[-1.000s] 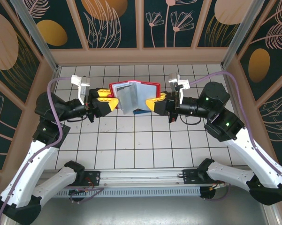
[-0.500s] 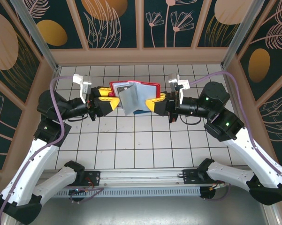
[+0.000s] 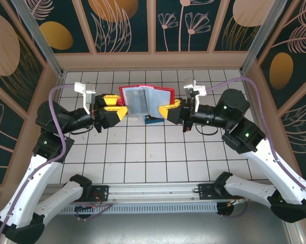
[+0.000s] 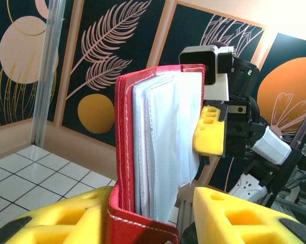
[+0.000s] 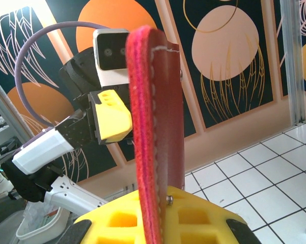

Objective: Take the credit cards out of the card holder

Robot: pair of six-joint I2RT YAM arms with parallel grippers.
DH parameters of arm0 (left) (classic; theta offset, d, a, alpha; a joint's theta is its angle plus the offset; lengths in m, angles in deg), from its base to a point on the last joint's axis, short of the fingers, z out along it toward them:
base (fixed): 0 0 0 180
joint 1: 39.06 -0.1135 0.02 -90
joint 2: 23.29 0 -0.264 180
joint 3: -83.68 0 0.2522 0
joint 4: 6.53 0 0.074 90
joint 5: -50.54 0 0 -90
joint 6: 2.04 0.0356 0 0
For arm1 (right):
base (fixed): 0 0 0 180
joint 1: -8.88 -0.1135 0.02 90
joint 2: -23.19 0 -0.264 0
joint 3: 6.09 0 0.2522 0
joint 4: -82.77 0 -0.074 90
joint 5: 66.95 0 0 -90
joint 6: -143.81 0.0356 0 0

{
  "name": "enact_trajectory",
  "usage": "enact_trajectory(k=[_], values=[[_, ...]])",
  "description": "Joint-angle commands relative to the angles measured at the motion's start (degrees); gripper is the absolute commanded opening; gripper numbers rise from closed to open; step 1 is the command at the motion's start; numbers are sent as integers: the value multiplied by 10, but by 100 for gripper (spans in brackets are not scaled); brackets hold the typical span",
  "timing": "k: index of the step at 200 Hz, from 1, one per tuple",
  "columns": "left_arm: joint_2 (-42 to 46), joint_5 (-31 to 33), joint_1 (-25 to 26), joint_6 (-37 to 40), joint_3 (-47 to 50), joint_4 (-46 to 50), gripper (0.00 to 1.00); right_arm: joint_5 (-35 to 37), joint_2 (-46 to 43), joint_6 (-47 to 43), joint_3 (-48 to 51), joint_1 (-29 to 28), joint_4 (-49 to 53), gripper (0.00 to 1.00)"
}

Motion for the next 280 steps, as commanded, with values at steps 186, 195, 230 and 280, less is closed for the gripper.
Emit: enact_trajectory(k=[186,195,230,280], values=[[-23,-6,1,-2,-47,22,31,-1,-6,31,27,-6,-68,0],[-25,-1,1,3,-47,27,31,0,-7,30,28,-6,-68,0],[-30,-9,1,-1,-45,20,21,1,-8,29,29,-7,-66,0],[-26,-23,1,0,-42,14,20,3,-7,25,29,-8,-62,0]])
